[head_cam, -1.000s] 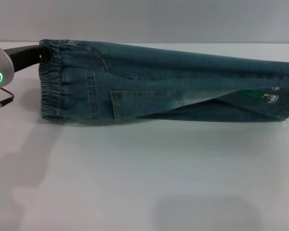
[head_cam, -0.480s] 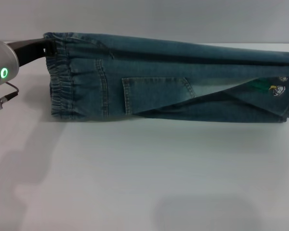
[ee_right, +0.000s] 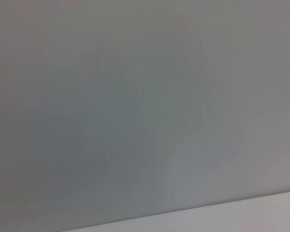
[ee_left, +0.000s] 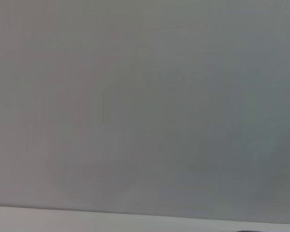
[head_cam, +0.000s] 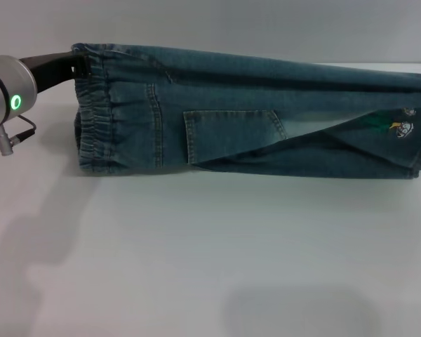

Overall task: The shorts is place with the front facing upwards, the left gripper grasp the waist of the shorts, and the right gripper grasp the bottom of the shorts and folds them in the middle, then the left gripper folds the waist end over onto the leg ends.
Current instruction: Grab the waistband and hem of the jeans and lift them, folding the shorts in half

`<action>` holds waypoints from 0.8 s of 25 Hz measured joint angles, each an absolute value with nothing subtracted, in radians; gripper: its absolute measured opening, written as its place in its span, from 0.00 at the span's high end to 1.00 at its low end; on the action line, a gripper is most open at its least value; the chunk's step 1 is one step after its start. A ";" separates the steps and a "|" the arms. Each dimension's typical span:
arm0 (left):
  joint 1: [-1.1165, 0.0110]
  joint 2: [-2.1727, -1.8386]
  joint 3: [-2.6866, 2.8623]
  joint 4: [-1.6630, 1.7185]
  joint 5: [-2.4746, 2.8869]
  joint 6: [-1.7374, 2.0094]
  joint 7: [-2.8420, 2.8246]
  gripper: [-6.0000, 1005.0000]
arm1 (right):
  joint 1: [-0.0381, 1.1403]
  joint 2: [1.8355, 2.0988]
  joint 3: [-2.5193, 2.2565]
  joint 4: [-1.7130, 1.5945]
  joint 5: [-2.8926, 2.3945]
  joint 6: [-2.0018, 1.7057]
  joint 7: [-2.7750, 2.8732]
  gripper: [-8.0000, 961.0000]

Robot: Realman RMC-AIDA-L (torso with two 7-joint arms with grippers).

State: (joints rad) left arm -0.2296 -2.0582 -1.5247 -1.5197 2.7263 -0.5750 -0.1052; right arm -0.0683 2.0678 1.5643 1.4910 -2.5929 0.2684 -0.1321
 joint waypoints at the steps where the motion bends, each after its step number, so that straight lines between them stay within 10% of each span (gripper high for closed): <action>1: -0.233 -2.058 -1.525 -1.514 2.726 -0.570 -0.105 0.85 | -0.056 2.067 1.569 1.477 -2.595 0.266 -0.132 0.92; 20: -0.343 -2.060 -1.501 -1.256 2.730 -0.273 -0.039 0.80 | 0.163 2.067 1.648 1.154 -2.615 -0.027 -0.210 0.76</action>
State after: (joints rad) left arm -0.3425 -2.0602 -1.5006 -1.2558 2.7303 -0.2727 -0.0391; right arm 0.1632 2.0670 1.6483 1.1536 -2.6150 -0.0269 -0.2104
